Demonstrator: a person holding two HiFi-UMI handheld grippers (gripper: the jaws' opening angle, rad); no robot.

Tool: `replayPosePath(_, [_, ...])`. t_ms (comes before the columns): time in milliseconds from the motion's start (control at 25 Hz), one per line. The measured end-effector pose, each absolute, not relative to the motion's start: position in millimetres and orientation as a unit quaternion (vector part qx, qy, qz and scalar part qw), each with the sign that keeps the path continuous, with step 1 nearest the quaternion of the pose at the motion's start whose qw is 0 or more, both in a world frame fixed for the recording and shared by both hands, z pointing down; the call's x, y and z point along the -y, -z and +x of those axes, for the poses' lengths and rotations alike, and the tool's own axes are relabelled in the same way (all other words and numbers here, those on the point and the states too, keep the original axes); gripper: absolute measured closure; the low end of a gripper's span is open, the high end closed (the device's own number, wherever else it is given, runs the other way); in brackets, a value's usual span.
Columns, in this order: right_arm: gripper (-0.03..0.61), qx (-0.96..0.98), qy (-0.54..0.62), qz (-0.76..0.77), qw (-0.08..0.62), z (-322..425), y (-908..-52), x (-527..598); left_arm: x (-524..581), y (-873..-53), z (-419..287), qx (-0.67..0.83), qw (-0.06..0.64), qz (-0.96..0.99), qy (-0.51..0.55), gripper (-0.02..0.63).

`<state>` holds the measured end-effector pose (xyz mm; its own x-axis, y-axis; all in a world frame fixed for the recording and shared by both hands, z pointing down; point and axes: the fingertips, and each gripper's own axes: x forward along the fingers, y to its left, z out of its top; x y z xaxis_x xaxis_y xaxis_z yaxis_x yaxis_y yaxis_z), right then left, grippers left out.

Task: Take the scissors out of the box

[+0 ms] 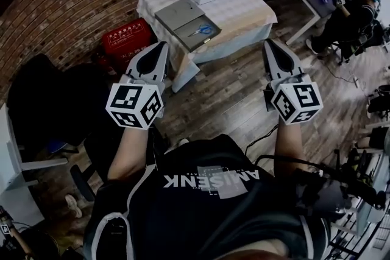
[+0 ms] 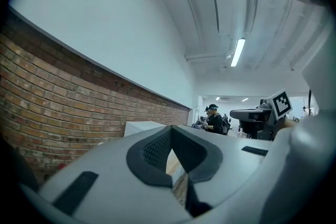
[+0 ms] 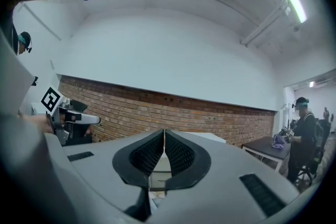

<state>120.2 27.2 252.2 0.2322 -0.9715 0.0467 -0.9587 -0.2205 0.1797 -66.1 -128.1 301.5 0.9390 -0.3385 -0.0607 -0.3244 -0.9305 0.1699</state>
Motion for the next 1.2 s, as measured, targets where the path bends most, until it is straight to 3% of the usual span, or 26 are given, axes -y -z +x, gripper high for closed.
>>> replayPosePath(600, [0.535,0.655,0.055,0.749,0.084,126.0,-243.6,43.9,165.9,-301.4,-87.5,0.209,0.096,0.971,0.061,0.601])
replayPosePath(1200, [0.535,0.699,0.046,0.705,0.11,232.0,-266.0,137.2,225.9,-314.4,-20.3,0.293,0.086,0.951,0.04,0.601])
